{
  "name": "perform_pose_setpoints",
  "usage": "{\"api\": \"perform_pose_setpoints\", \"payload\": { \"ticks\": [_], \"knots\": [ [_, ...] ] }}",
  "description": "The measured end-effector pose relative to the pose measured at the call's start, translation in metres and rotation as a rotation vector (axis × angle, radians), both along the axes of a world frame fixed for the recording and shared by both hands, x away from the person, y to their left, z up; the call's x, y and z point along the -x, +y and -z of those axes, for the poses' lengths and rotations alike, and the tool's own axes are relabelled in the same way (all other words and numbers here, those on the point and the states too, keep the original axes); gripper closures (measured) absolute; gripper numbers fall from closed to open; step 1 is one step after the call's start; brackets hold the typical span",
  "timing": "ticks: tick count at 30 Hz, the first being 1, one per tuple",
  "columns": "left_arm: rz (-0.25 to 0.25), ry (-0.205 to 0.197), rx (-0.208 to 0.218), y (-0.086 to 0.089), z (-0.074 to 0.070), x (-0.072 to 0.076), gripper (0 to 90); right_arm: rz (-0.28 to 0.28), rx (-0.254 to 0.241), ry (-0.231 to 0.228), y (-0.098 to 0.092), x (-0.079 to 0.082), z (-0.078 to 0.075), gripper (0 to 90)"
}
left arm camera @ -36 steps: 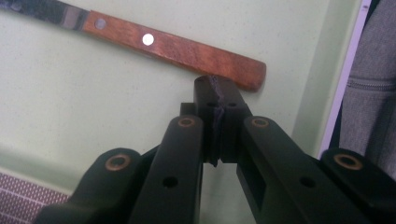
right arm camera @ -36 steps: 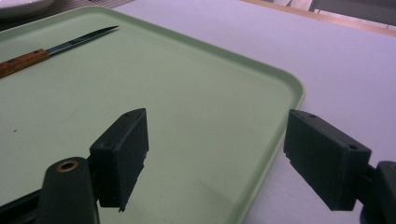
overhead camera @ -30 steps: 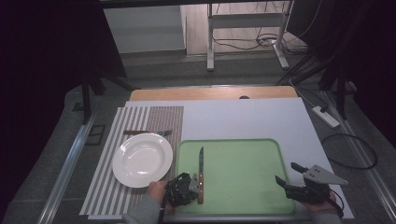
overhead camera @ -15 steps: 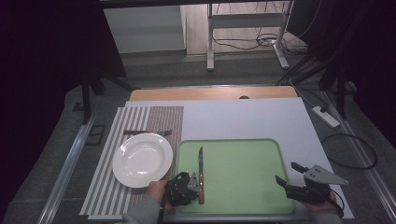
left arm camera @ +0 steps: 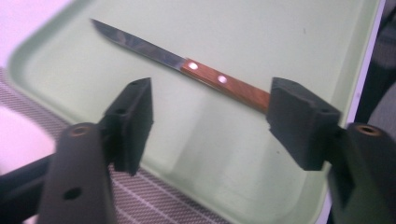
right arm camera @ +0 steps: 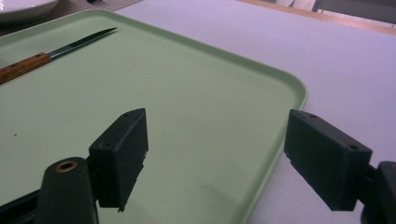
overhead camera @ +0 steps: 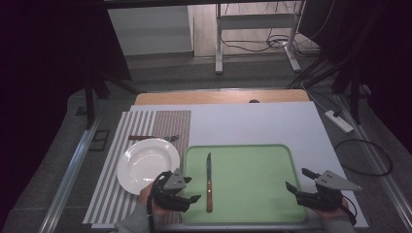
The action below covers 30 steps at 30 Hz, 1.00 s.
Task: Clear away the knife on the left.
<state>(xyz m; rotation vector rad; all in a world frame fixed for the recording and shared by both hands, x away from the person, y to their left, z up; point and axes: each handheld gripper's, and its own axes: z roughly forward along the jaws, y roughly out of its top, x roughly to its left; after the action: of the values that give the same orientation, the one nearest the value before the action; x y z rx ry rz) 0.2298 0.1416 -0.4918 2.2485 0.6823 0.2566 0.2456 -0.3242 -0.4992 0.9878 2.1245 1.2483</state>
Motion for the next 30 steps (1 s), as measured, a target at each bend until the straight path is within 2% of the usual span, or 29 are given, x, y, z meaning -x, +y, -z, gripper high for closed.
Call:
{"api": "perform_pose_setpoints", "payload": {
  "ticks": [3,5,9,13,17,25,30],
  "knots": [
    [-0.025,-0.004,0.059,0.011,0.0,0.0,24.9,-0.002,0.002,0.002,0.001,-0.001,0.0,21.8],
    [-0.044,-0.011,0.071,0.015,-0.001,0.0,22.8,-0.002,0.006,0.004,0.001,-0.001,0.001,21.8],
    [-0.07,-0.037,0.087,0.022,-0.004,0.002,18.8,-0.007,0.008,0.004,0.001,-0.001,0.001,21.7],
    [-0.081,-0.058,0.109,0.028,-0.006,0.007,18.5,-0.013,0.008,0.003,0.001,0.0,0.002,21.6],
    [-0.119,-0.092,0.131,0.038,-0.01,0.011,18.5,-0.016,0.006,0.004,0.001,0.0,0.002,21.6],
    [-0.195,-0.1,0.165,0.06,-0.015,0.012,18.7,-0.015,0.005,0.007,-0.001,0.0,0.003,21.6],
    [-0.189,-0.095,0.177,0.065,-0.016,0.013,19.0,-0.018,0.011,0.006,0.0,0.001,0.002,21.7]
  ]
}}
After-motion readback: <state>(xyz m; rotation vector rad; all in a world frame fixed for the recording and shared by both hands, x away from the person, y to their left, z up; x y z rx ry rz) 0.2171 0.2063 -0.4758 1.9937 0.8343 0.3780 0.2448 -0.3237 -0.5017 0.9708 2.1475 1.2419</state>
